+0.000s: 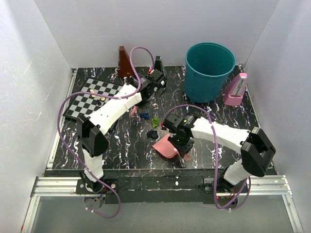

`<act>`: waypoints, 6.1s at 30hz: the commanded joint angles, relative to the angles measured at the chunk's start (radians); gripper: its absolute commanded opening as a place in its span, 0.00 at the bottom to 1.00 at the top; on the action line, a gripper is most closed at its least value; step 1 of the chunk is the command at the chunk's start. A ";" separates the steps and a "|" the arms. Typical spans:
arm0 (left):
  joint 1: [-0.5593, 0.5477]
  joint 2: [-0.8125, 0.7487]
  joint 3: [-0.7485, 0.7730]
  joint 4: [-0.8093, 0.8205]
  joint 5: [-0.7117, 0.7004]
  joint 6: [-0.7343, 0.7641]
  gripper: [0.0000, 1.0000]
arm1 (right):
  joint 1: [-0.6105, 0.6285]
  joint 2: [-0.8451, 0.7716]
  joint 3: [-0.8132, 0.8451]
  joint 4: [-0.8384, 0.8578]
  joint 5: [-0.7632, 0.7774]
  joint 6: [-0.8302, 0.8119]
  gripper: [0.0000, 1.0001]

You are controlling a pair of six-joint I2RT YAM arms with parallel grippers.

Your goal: Sweep away the paper scraps from the table

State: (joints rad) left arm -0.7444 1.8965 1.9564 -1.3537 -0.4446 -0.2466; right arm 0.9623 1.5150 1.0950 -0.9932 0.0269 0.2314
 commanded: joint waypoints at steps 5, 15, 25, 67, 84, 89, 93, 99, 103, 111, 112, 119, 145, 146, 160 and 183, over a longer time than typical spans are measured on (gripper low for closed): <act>0.022 0.076 -0.001 0.057 -0.280 0.240 0.00 | -0.002 0.045 0.065 -0.018 -0.051 -0.035 0.01; 0.069 0.194 0.022 0.223 -0.183 0.363 0.00 | -0.031 0.116 0.127 -0.001 -0.087 -0.058 0.01; 0.080 0.257 0.059 0.237 0.015 0.379 0.00 | -0.094 0.186 0.209 -0.021 -0.096 -0.109 0.01; 0.034 -0.054 0.044 -0.051 0.748 0.092 0.00 | -0.111 0.106 0.121 0.031 -0.033 -0.103 0.01; 0.191 -0.353 -0.157 0.155 0.209 -0.020 0.00 | -0.111 0.017 0.123 0.062 0.021 -0.066 0.01; 0.218 -0.479 -0.376 0.292 0.155 0.004 0.00 | -0.123 -0.012 0.209 0.018 0.015 -0.058 0.01; 0.218 -0.563 -0.542 0.401 0.120 0.032 0.00 | -0.148 0.000 0.325 -0.068 0.014 -0.044 0.01; 0.218 -0.686 -0.747 0.539 0.083 0.064 0.00 | -0.221 0.039 0.566 -0.186 0.002 -0.033 0.01; 0.218 -0.776 -0.835 0.600 0.070 0.064 0.00 | -0.272 0.091 0.774 -0.278 -0.010 -0.032 0.01; 0.220 -0.830 -0.899 0.648 0.115 0.049 0.00 | -0.421 0.253 1.178 -0.430 -0.057 -0.007 0.01; 0.218 -0.827 -0.904 0.651 0.118 0.044 0.00 | -0.445 0.264 1.203 -0.427 -0.076 0.000 0.01; 0.218 -0.833 -0.906 0.656 0.153 0.044 0.00 | -0.618 0.268 1.232 -0.283 -0.266 0.084 0.01; 0.218 -0.849 -0.933 0.671 0.213 0.053 0.00 | -0.945 -0.116 0.162 1.494 -0.884 1.100 0.01; 0.218 -0.847 -0.932 0.671 0.214 0.053 0.00 | -0.950 -0.115 0.140 1.533 -0.883 1.121 0.01; 0.218 -0.843 -0.935 0.673 0.225 0.058 0.00 | -0.950 -0.078 -0.096 2.056 -0.855 1.402 0.01; 0.218 -0.826 -0.932 0.671 0.239 0.063 0.00 | -1.008 -0.166 -0.048 1.689 -0.949 1.136 0.01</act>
State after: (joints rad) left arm -0.5255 1.0718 1.0225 -0.7021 -0.2195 -0.1936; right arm -0.0456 1.4559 0.9565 0.9474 -0.8555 1.6085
